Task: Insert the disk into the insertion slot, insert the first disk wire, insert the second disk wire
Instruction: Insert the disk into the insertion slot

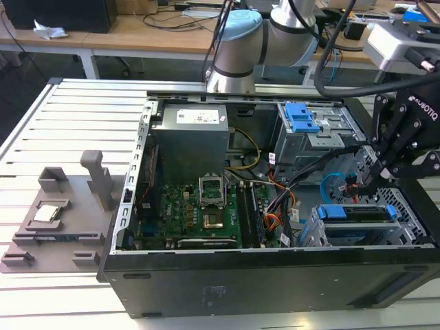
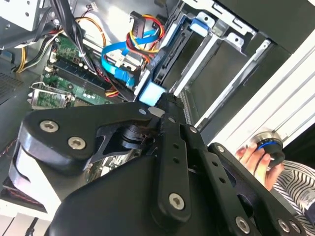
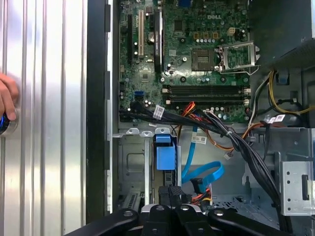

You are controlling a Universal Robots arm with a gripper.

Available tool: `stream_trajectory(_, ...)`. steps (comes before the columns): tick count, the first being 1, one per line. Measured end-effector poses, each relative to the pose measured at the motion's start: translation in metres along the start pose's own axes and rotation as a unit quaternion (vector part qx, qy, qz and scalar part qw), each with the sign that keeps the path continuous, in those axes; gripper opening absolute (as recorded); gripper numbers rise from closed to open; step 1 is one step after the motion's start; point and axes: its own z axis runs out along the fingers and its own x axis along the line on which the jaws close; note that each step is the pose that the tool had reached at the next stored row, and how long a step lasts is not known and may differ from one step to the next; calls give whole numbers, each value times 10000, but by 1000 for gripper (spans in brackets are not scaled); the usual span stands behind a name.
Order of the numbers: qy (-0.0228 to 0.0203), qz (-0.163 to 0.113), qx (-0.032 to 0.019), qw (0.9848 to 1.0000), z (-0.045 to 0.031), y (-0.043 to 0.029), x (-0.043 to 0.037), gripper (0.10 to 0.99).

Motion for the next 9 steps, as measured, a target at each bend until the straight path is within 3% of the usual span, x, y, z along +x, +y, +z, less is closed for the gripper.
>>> stream_trajectory(6, 0, 0, -5, 10000, 154, -90, 7, 106)
stream_trajectory(9, 1, 0, -5, 10000, 183, -100, 20, 106)
